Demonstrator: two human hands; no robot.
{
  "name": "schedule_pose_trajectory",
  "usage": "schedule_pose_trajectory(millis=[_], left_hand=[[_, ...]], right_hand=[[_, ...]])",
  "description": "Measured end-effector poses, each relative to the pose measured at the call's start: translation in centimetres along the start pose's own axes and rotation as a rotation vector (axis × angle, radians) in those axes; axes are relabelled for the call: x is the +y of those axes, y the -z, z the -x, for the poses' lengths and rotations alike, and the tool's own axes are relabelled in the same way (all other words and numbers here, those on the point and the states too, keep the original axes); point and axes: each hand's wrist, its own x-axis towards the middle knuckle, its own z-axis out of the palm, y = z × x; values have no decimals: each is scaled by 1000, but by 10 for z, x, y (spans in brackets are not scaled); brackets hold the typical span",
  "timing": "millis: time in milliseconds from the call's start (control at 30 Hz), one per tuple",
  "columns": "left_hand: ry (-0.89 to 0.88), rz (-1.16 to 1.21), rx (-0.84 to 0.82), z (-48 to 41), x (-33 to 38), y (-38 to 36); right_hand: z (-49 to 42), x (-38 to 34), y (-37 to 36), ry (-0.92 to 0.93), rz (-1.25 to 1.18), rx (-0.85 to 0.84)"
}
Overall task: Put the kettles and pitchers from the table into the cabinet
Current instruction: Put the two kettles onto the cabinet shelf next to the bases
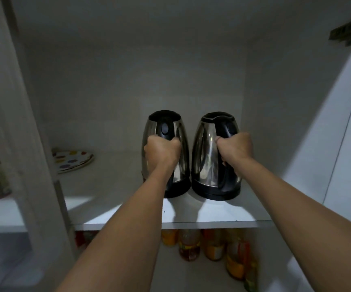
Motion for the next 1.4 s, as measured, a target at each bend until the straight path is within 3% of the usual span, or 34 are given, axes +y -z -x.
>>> schedule_pose_trajectory(millis=[333, 533, 767, 933, 1067, 1400], left_hand=[[91, 3, -23, -24, -2, 9], [57, -36, -33, -17, -12, 14], [26, -162, 65, 17, -91, 4], [70, -63, -7, -22, -123, -22], [119, -53, 45, -62, -131, -50], [179, -28, -4, -146, -148, -121]], right_hand=[[7, 2, 6, 18, -2, 46], [18, 9, -12, -9, 42, 198], [50, 78, -47, -155, 65, 288], [14, 88, -73, -174, 36, 303], [-26, 99, -89, -136, 30, 271], [-149, 121, -136, -144, 28, 171]])
